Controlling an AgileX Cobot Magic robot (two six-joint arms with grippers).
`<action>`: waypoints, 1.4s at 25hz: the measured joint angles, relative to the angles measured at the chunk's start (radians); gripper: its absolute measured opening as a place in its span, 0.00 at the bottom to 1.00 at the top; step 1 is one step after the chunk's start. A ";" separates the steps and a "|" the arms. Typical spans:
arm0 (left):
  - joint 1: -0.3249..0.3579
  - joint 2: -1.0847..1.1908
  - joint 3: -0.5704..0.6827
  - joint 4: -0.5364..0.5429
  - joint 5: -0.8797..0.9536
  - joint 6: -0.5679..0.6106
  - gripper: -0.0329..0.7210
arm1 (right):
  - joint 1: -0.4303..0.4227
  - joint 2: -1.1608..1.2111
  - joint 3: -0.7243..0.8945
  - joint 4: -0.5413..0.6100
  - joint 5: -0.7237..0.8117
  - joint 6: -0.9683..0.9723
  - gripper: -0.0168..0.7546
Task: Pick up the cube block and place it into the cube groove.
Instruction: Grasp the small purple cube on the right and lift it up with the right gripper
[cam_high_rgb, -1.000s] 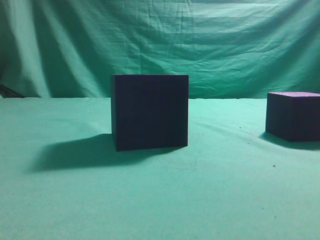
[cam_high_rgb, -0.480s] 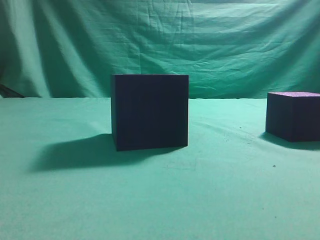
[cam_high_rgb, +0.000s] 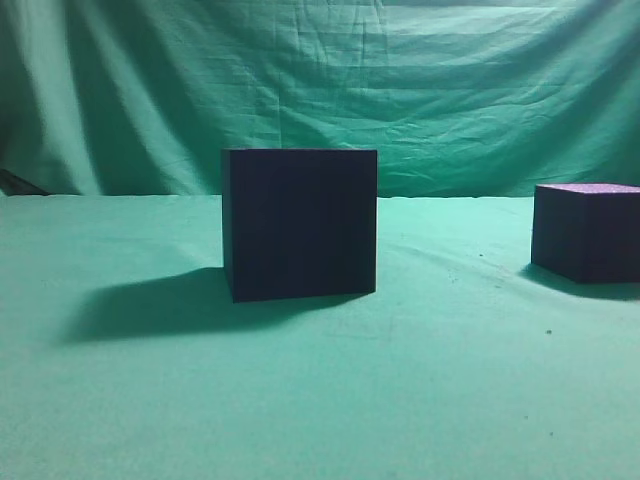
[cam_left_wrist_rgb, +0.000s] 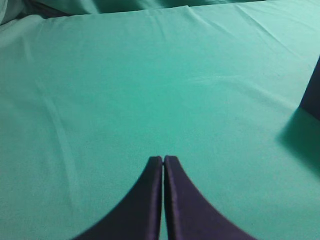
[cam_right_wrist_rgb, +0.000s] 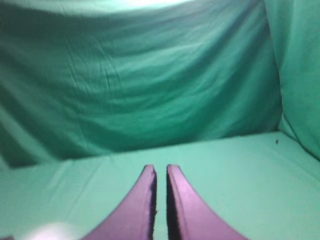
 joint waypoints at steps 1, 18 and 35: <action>0.000 0.000 0.000 0.000 0.000 0.000 0.04 | 0.000 0.030 -0.046 0.000 0.059 -0.007 0.08; 0.000 0.000 0.000 0.000 0.000 0.000 0.04 | 0.049 0.871 -0.619 0.063 0.734 -0.221 0.08; 0.000 0.000 0.000 0.000 0.000 0.000 0.04 | 0.227 1.517 -0.990 -0.085 0.867 -0.119 0.85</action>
